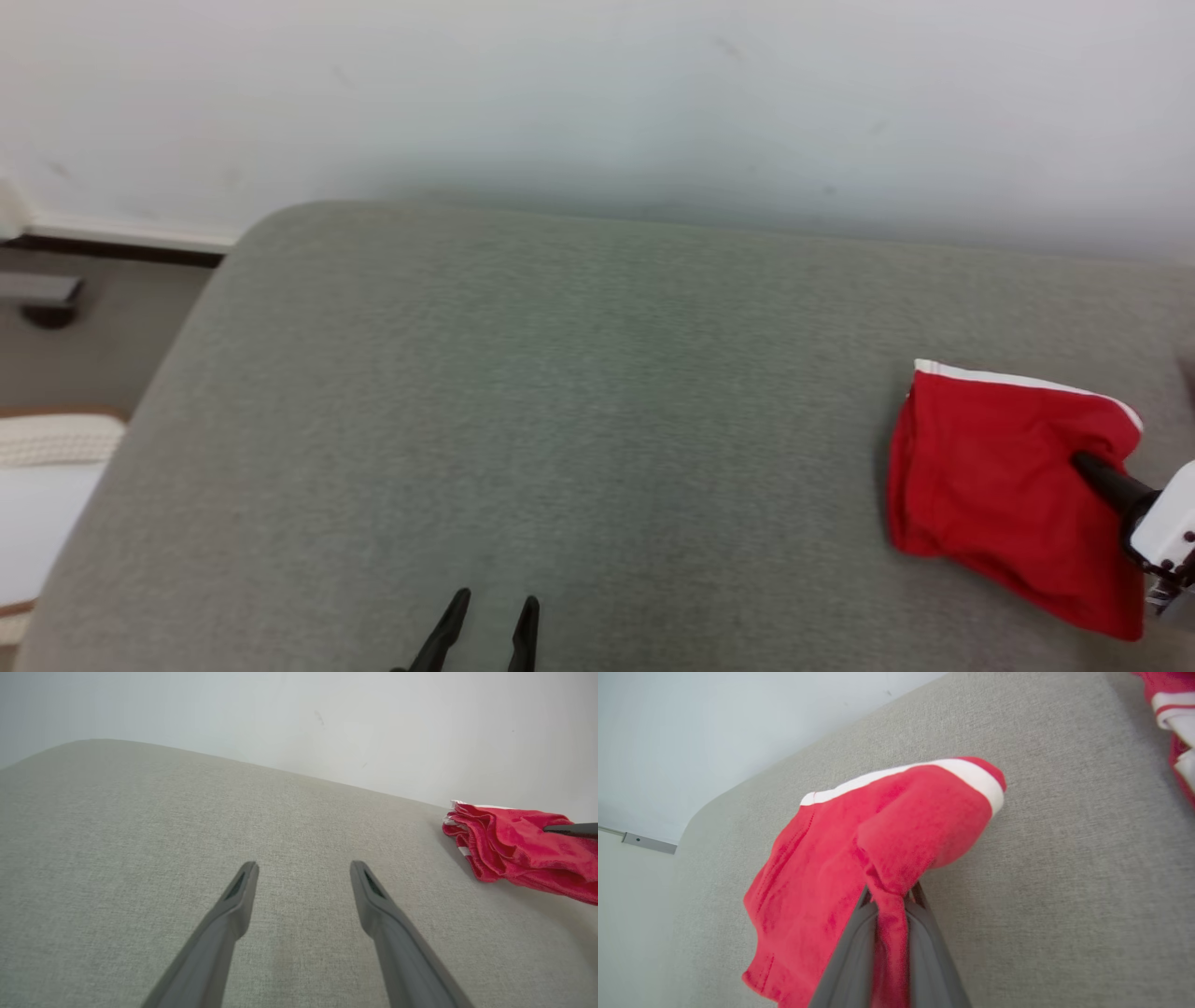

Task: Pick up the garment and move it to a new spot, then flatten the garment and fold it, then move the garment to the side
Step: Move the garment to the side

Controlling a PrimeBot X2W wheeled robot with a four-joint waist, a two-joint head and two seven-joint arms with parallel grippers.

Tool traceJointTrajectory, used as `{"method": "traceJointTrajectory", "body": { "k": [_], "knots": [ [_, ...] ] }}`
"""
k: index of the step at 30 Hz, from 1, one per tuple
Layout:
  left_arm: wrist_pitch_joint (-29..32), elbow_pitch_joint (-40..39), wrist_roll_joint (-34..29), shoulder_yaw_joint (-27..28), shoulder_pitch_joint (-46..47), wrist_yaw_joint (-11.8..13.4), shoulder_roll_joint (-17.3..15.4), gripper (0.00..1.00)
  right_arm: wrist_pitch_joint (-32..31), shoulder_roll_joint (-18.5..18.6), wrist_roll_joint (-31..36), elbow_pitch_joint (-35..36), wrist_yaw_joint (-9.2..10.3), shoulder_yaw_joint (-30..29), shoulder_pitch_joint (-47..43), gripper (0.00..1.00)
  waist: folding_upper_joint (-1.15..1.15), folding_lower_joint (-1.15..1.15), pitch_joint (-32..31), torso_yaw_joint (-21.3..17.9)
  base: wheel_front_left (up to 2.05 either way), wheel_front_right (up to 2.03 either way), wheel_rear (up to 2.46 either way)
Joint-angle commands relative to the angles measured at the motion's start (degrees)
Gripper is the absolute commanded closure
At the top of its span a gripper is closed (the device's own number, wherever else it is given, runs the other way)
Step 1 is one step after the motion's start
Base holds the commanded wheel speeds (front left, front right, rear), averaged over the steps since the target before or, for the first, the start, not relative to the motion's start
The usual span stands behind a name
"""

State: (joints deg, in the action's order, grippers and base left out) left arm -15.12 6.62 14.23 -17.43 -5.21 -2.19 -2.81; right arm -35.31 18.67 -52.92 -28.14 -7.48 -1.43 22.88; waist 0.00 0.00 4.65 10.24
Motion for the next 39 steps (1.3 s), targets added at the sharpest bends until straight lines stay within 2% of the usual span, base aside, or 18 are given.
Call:
{"method": "traceJointTrajectory", "body": {
  "k": [1, 5, 10, 16, 21, 27, 28, 29, 30, 31, 32, 36, 39],
  "knots": [
    [0.0, -0.2, 0.0, -0.1, 0.8, -0.1, -0.2, 0.00, -0.5, 1.5, 0.7, 0.9, 0.01, -0.3, 0.3, 1.00, 0.00, 0.00, 0.9, -5.6, 0.00, 0.00, 0.00],
    [0.0, -0.2, -0.1, -0.7, 2.7, -0.6, -0.2, 0.00, -1.4, 4.3, 2.5, 2.3, 0.01, -1.2, 1.9, 1.00, 0.00, 0.00, 3.5, -8.5, 0.00, 0.00, 0.00],
    [0.0, -0.2, 0.5, -1.5, 5.1, -0.4, -0.2, 0.00, -2.6, 7.0, 5.8, 3.0, 0.01, -2.1, 4.9, 1.00, 0.00, 0.00, 6.6, -9.0, 0.00, 0.00, 0.00],
    [0.0, 0.5, 1.2, -2.5, 7.8, -0.5, -0.2, 0.00, -6.7, 11.1, 12.5, 3.9, 0.01, -3.1, 12.0, 1.00, 0.00, 0.00, 10.3, -7.4, 0.00, 0.00, 0.00],
    [0.0, 0.8, 1.8, -2.3, 9.0, -0.2, -0.2, 0.00, -14.2, 16.0, 17.1, 5.9, 0.01, -3.0, 15.9, 1.00, 0.00, 0.00, 12.0, -5.5, 0.00, 0.00, 0.00],
    [0.0, 0.8, 1.9, -2.0, 9.0, -0.1, -0.2, 0.00, -20.8, 20.1, 21.3, 8.8, 0.01, -3.1, 15.4, 1.00, 0.00, 0.00, 12.7, -4.9, 0.00, 0.00, 0.00],
    [0.0, 0.8, 1.9, -2.0, 9.1, 0.0, -0.2, 0.00, -21.1, 20.7, 22.2, 9.4, 0.01, -3.1, 14.8, 0.93, 0.00, 0.00, 12.8, -5.0, 0.00, 0.00, 0.00],
    [0.0, 0.7, 1.8, -2.0, 9.2, 0.0, -0.2, 0.00, -21.5, 20.9, 22.9, 9.6, 0.01, -3.4, 14.2, 0.70, 0.00, 0.00, 12.9, -5.1, 0.00, 0.00, 0.00],
    [0.0, 0.7, 1.8, -2.0, 9.3, 0.0, -0.2, 0.00, -21.7, 21.3, 23.8, 9.8, 0.01, -3.7, 13.5, 0.61, 0.00, 0.00, 13.0, -5.2, 0.00, 0.00, 0.00],
    [0.0, 0.8, 1.7, -1.9, 9.4, 0.0, -0.2, 0.00, -21.5, 22.0, 24.7, 10.1, 0.01, -3.7, 12.9, 0.47, 0.00, 0.00, 13.0, -5.3, 0.00, 0.00, 0.00],
    [0.0, 0.8, 1.6, -1.8, 9.5, -0.1, -0.2, 0.00, -21.2, 22.6, 25.6, 10.2, 0.01, -4.0, 12.4, 0.00, 0.00, 0.00, 13.0, -5.5, 0.00, 0.00, 0.00],
    [0.0, 1.0, 1.0, -1.2, 9.9, -0.2, -0.2, 0.00, -17.1, 24.4, 30.7, 9.2, 0.01, -5.7, 10.4, 0.00, 0.00, 0.00, 13.2, -6.0, 0.00, 0.00, 0.00],
    [0.0, 1.2, 0.7, -0.8, 9.6, -0.4, -0.2, 0.00, -14.2, 24.6, 31.9, 7.7, 0.01, -6.4, 9.1, 0.00, 0.00, 0.00, 12.7, -6.4, 0.00, 0.00, 0.00]
  ]
}}
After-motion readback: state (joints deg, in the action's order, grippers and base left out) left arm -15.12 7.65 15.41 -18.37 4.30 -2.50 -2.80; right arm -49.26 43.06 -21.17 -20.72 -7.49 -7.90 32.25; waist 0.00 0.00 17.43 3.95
